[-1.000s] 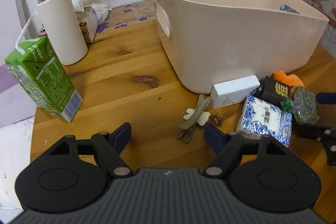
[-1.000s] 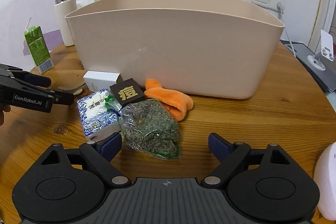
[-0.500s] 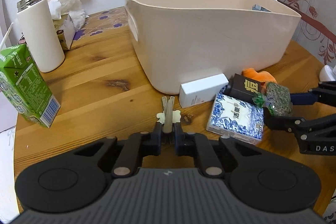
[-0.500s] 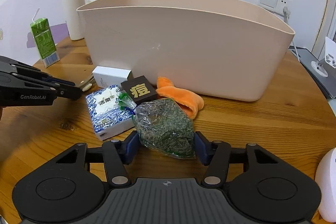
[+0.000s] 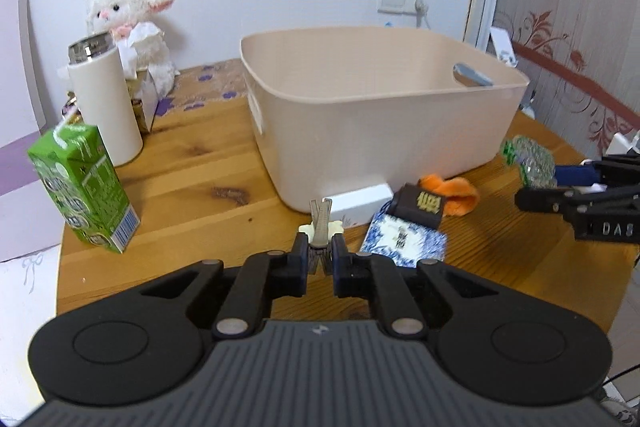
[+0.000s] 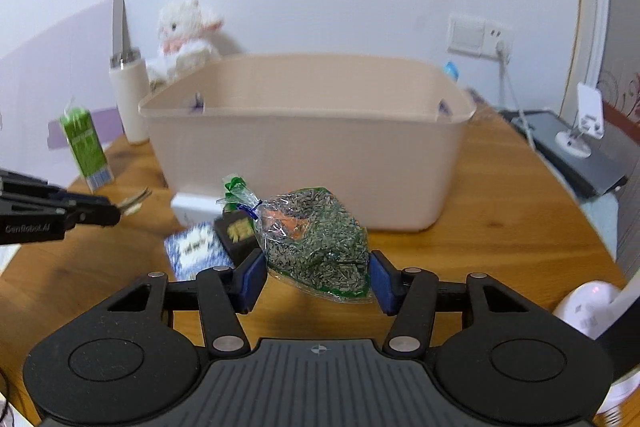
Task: Organize objects
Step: 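Grasp the clothespin with the left tool while the right tool grasps the tea-leaf bag, then carry both items over the bin and release them inside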
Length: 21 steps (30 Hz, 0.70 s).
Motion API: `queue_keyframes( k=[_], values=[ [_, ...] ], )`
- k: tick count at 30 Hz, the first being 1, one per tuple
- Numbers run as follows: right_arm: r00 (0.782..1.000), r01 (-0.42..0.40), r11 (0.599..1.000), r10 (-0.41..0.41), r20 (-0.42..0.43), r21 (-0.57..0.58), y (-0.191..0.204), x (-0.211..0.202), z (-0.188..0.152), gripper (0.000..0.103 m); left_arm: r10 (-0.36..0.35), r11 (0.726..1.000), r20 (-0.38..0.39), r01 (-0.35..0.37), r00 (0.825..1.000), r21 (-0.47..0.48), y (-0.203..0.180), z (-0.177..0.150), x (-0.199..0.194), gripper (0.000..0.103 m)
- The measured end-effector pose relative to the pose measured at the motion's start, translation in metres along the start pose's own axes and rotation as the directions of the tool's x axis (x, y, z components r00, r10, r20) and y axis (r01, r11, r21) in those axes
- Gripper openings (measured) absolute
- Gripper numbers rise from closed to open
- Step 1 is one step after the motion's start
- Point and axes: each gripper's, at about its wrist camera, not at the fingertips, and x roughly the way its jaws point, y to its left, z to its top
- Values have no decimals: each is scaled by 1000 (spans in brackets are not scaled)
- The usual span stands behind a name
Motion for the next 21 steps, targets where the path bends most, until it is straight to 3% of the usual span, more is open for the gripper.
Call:
queue_keyframes(
  k=[7, 14, 21],
  values=[
    [996, 25, 1000, -26, 90, 15, -11, -26, 24, 52, 17, 1000, 73, -17, 997, -4, 2, 19, -28, 13],
    [984, 65, 997, -69, 166, 29, -23, -35, 56, 52, 36, 999, 180, -39, 983, 12, -5, 57, -51, 13],
    [969, 119, 993, -115, 220, -3, -29, -22, 91, 52, 69, 997, 223, -78, 972, 30, -22, 101, -37, 13]
  ],
)
